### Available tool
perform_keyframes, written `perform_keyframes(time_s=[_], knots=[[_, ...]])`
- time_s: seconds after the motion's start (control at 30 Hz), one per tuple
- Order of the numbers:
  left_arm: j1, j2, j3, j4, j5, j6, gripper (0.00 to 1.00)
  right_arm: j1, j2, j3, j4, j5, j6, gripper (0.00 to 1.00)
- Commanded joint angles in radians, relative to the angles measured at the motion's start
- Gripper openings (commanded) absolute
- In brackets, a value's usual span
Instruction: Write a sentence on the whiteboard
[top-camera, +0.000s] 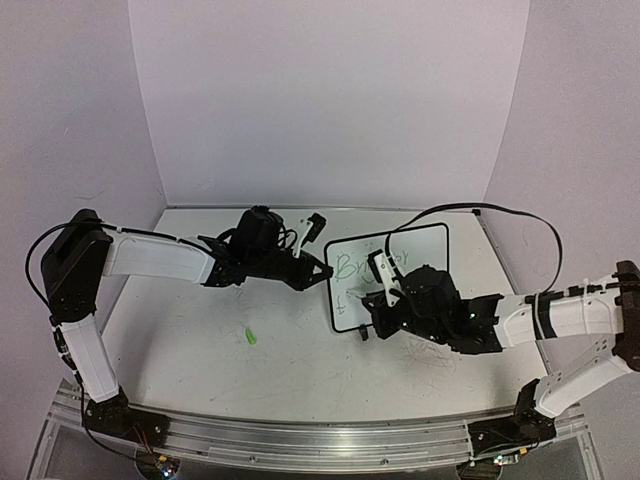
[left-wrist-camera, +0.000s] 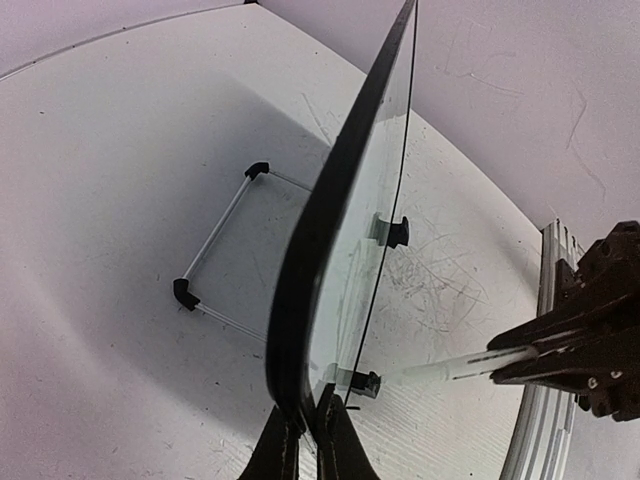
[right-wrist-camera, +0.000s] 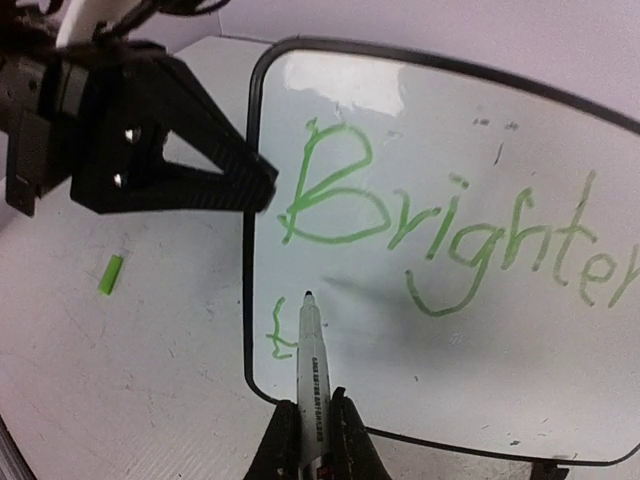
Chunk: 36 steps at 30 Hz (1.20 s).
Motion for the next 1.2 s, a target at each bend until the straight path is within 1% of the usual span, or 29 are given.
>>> perform_keyframes(time_s=[0.0,0.17,0.57,0.93,1.17], knots=[[0.008,0.002,0.045,-0.011,-0.061,0.037,0.0,0.008,0.05,0.035,0.021,-0.035,0.017,0.0],[0.008,0.0,0.046,-0.011,-0.059,0.037,0.0,0.01,0.088,0.044,0.029,-0.032,0.023,0.0],[0.008,0.002,0.045,-0.011,-0.06,0.039,0.0,0.009,0.063,0.036,0.061,0.031,0.031,0.0],[0.008,0.002,0.045,-0.011,-0.06,0.04,0.0,0.01,0.084,0.047,0.056,0.08,0.038,0.0],[0.008,-0.001,0.045,-0.012,-0.061,0.04,0.0,0.01,0.081,0.019,0.036,0.054,0.069,0.0]])
